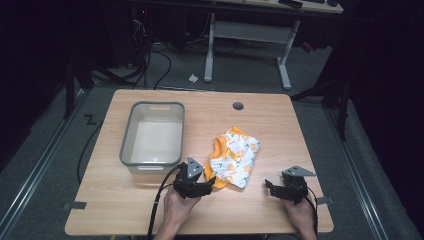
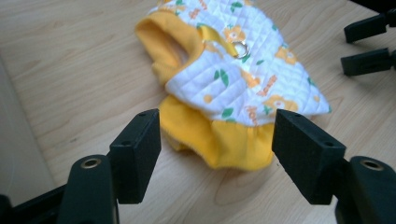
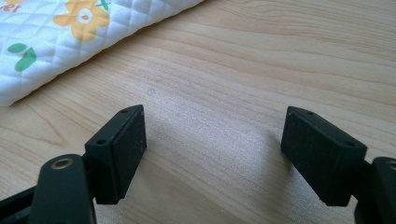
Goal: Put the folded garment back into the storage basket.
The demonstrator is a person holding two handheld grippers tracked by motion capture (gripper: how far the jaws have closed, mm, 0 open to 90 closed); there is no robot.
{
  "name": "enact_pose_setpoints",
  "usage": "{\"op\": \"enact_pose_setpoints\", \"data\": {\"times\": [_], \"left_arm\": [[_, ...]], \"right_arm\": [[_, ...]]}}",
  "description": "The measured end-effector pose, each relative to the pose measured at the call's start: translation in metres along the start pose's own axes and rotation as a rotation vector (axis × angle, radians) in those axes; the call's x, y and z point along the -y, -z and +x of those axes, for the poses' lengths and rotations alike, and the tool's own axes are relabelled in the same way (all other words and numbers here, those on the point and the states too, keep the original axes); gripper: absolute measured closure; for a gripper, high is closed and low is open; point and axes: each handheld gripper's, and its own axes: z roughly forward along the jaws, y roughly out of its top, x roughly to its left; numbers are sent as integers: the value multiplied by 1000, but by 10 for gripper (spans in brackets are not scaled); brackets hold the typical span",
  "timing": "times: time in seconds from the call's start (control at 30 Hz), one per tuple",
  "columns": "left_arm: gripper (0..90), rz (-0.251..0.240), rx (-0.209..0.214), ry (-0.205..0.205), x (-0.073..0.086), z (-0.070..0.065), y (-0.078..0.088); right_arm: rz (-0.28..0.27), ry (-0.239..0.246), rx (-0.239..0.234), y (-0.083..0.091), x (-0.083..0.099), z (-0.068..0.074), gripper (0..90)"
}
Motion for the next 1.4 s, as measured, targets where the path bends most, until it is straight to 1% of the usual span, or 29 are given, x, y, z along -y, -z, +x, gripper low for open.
{"op": "enact_pose_setpoints", "data": {"times": [0.03, 0.07, 0.1, 0.2, 0.27, 0.33, 0.4, 0.47, 0.57, 0.63, 0.67, 0.7, 0.8, 0.97, 1.03, 1.07, 1.1, 1.13, 1.17, 1.23, 1.27, 1.4], "left_arm": [[309, 5, 7, 1, -3, 1, -2], [288, 10, 29, 9, -8, 2, -5], [287, 10, 29, 9, -8, 2, -5], [282, 26, 30, 1, -16, 3, -9], [280, 21, 44, 7, -20, 3, -11], [278, 35, 35, 0, -24, 3, -14], [278, 54, 35, 6, -30, 2, -22], [280, 60, 36, 6, -32, 2, -25], [273, 87, 31, 4, -39, 3, -35], [269, 95, 32, 8, -43, 4, -42], [262, 102, 24, 3, -47, 5, -48], [260, 102, 24, 3, -47, 5, -48], [253, 109, 21, 16, -52, 8, -57], [252, 154, 12, 19, -59, 11, -75], [253, 156, 8, 29, -59, 13, -82], [250, 167, 12, 57, -58, 17, -90], [248, 177, 20, 70, -57, 18, -93], [242, 177, 20, 70, -57, 18, -93], [242, 194, 24, 71, -57, 19, -97], [233, 232, 19, 62, -59, 17, -105], [233, 232, 19, 62, -59, 17, -105], [227, 251, 6, 66, -61, 18, -113]], "right_arm": [[0, 0, 0, 0, 0, 0, 226], [0, 0, 0, 0, 0, 0, 226], [0, 0, 0, 0, 0, 0, 226], [0, 0, 0, 0, 0, 0, 226], [0, 0, 0, 0, 0, 0, 226], [0, 2, 0, 0, 0, 0, 226], [0, 1, 0, 0, 0, 0, 226], [0, 1, 0, 0, 0, 0, 226], [0, 1, 0, 0, 0, 0, 226], [0, 1, 0, 0, 0, 0, 226], [2, 2, -1, 0, 0, 0, 226], [2, 2, -1, 0, 0, 0, 226], [1, 2, -1, 0, 0, 0, 226], [1, 2, 0, 0, 0, 0, 226], [0, 4, 0, 0, 0, 0, 226], [0, 4, 0, 0, 0, 0, 226], [0, 4, -1, 0, 0, 0, 226], [0, 4, -1, 0, 0, 0, 226], [0, 4, -1, 0, 0, 0, 226], [0, 1, 0, 0, 0, 0, 226], [0, 1, 0, 0, 0, 0, 226], [1, 0, 0, 0, 0, 0, 226]]}}
